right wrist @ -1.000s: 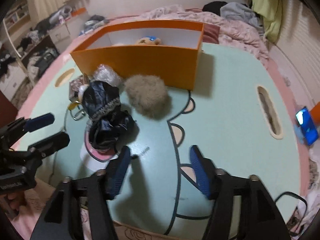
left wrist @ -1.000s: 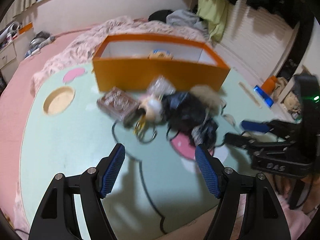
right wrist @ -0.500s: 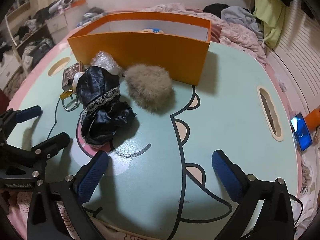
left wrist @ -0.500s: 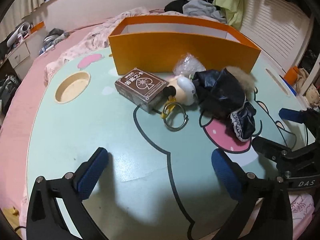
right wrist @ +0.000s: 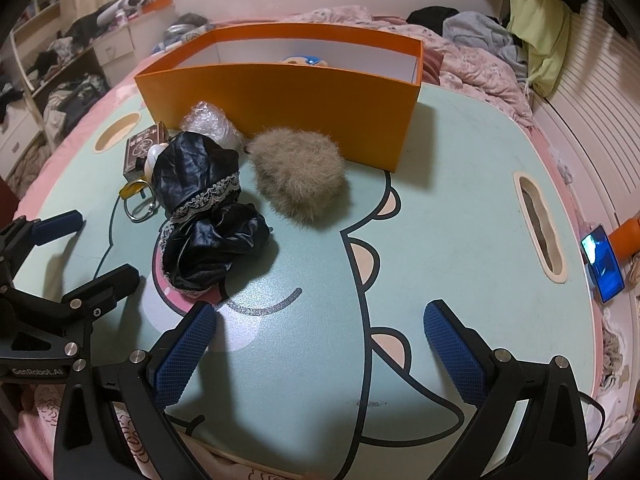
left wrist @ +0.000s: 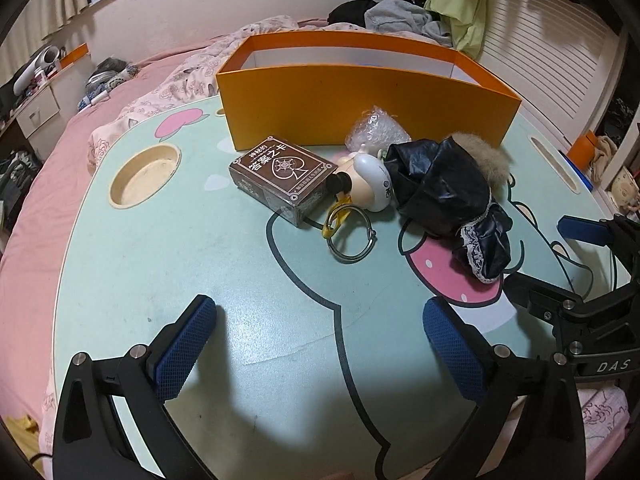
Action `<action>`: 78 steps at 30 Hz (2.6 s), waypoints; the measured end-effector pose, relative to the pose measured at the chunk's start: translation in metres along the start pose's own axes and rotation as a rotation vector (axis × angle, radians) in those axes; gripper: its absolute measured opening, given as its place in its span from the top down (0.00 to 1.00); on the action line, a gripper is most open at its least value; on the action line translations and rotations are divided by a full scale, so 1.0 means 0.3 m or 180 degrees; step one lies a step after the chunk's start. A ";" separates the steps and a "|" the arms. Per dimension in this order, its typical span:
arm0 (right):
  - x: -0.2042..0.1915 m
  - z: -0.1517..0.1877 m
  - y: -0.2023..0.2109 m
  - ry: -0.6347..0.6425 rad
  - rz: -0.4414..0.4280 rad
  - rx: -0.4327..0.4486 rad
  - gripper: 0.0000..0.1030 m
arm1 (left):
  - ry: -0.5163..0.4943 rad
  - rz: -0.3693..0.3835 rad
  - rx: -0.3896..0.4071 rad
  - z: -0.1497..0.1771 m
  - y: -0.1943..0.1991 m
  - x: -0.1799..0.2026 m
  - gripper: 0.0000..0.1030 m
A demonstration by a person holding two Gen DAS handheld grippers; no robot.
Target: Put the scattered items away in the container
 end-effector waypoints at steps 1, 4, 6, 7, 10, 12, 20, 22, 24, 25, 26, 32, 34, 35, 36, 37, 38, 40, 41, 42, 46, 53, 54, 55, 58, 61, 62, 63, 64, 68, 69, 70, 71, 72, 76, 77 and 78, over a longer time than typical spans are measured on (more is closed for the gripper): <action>0.001 0.003 -0.001 0.0000 0.0000 -0.0004 0.00 | 0.0001 -0.0002 0.0000 -0.001 -0.002 0.000 0.00; 0.002 0.005 -0.003 -0.0001 0.0001 0.0001 0.00 | -0.0002 -0.0001 -0.0002 0.002 0.001 0.001 0.00; 0.004 0.008 -0.003 -0.0001 0.0002 -0.0001 0.00 | -0.0002 -0.0001 -0.0004 0.001 0.000 0.000 0.00; 0.005 0.011 -0.004 -0.0001 0.0001 -0.0001 0.00 | -0.0003 0.0000 -0.0006 0.001 0.000 0.000 0.00; 0.004 0.011 -0.003 -0.0001 0.0001 -0.0001 0.00 | -0.0006 0.0005 -0.0006 0.002 0.002 0.002 0.00; 0.003 0.011 -0.003 -0.0002 -0.0001 -0.0003 0.00 | -0.0009 0.0005 -0.0006 0.003 0.003 0.004 0.00; 0.007 0.019 -0.005 0.0001 -0.0008 -0.0013 0.00 | -0.0027 0.0019 0.0001 0.003 0.002 0.010 0.00; 0.007 0.018 -0.005 0.0000 -0.0008 -0.0015 0.00 | -0.0027 0.0019 0.0002 0.003 0.002 0.010 0.00; 0.007 0.018 -0.004 0.0000 -0.0008 -0.0015 0.00 | -0.0027 0.0019 0.0001 0.003 0.002 0.010 0.00; 0.006 0.020 -0.004 0.0000 -0.0008 -0.0015 0.00 | -0.0027 0.0019 0.0001 0.003 0.002 0.009 0.00; 0.007 0.018 -0.004 0.0000 -0.0007 -0.0014 0.00 | -0.0027 0.0019 0.0000 0.003 0.002 0.009 0.00; 0.006 0.017 -0.003 0.0001 -0.0008 -0.0012 0.00 | -0.0059 0.0041 0.0024 -0.005 -0.003 0.012 0.00; 0.006 0.018 -0.004 0.0001 -0.0008 -0.0012 0.00 | -0.0083 0.0062 0.0059 -0.009 -0.005 0.013 0.00; 0.005 0.016 -0.004 0.0001 -0.0006 -0.0011 0.00 | -0.0090 0.0069 0.0071 -0.011 -0.006 0.013 0.00; 0.005 0.016 -0.006 0.0002 -0.0004 -0.0010 0.00 | -0.0090 0.0069 0.0073 -0.011 -0.006 0.013 0.00; 0.005 0.016 -0.007 0.0003 -0.0004 -0.0014 0.00 | -0.0089 0.0069 0.0072 -0.011 -0.006 0.013 0.00; 0.004 0.016 -0.007 0.0002 -0.0005 -0.0018 0.00 | -0.0089 0.0067 0.0069 -0.011 -0.007 0.012 0.00; 0.004 0.017 -0.007 0.0002 -0.0005 -0.0027 0.00 | -0.0086 0.0059 0.0059 -0.013 -0.008 0.013 0.00; 0.006 0.017 -0.006 0.0003 -0.0006 -0.0029 0.00 | -0.0085 0.0056 0.0057 -0.014 -0.007 0.013 0.00; 0.005 0.018 -0.006 0.0004 -0.0006 -0.0030 0.00 | -0.0083 0.0056 0.0057 -0.016 -0.007 0.013 0.00; 0.005 0.017 -0.004 0.0003 -0.0006 -0.0026 0.00 | -0.0082 0.0061 0.0064 -0.016 -0.004 0.013 0.00; 0.011 0.014 0.002 -0.0008 -0.0005 0.0015 0.00 | 0.0201 0.0284 0.0226 -0.052 0.037 -0.034 0.35; 0.013 0.014 0.004 -0.0010 -0.0004 0.0025 0.00 | 0.0332 0.0331 0.0262 -0.068 0.044 -0.057 0.35; 0.014 0.015 0.006 -0.0012 -0.0004 0.0033 0.00 | 0.0453 0.0379 0.0264 -0.082 0.047 -0.079 0.35; 0.015 0.016 0.009 -0.0014 -0.0005 0.0047 0.00 | 0.0618 0.0412 0.0275 -0.134 0.058 -0.128 0.35; 0.014 0.014 0.009 -0.0015 -0.0005 0.0056 0.00 | 0.0454 0.0260 0.0407 -0.200 0.064 -0.137 0.35; 0.014 0.014 0.009 -0.0014 -0.0004 0.0057 0.00 | 0.0450 0.0223 0.0376 -0.217 0.048 -0.139 0.35; 0.014 0.014 0.010 -0.0014 -0.0005 0.0057 0.00 | 0.0482 0.0227 0.0308 -0.230 0.024 -0.142 0.35; 0.014 0.014 0.009 -0.0014 -0.0005 0.0057 0.00 | 0.0527 0.0264 0.0229 -0.240 -0.002 -0.143 0.39; 0.014 0.014 0.009 -0.0014 -0.0004 0.0056 0.00 | 0.0684 0.0462 0.0011 -0.276 -0.068 -0.120 0.51; 0.014 0.014 0.009 -0.0014 -0.0005 0.0057 0.00 | 0.0685 0.0438 0.0002 -0.280 -0.079 -0.110 0.51; 0.014 0.014 0.010 -0.0014 -0.0005 0.0057 0.00 | 0.0670 0.0395 0.0002 -0.284 -0.087 -0.102 0.51; 0.013 0.014 0.010 -0.0014 -0.0005 0.0058 0.00 | 0.0640 0.0366 -0.0002 -0.282 -0.093 -0.092 0.51; 0.013 0.014 0.009 -0.0015 -0.0006 0.0058 0.00 | 0.0608 0.0332 -0.0014 -0.275 -0.101 -0.084 0.51; 0.013 0.014 0.010 -0.0013 -0.0004 0.0058 0.00 | 0.0441 0.0137 -0.0009 -0.239 -0.112 -0.087 0.58; 0.015 0.011 0.011 -0.0014 -0.0006 0.0059 0.00 | 0.0443 0.0158 -0.0008 -0.228 -0.106 -0.092 0.58; 0.015 0.010 0.012 -0.0013 -0.0007 0.0059 0.00 | 0.0459 0.0198 -0.0008 -0.220 -0.099 -0.096 0.58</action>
Point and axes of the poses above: each gripper's, at about its wrist camera, not at the fingertips, and y roughly against the way its jaws point, x to its right, z to its underside, the point moved 9 cm from there along -y, roughly the way its jaws point, and after that the axes turned 7 degrees about -z, right-handed, at the moved point
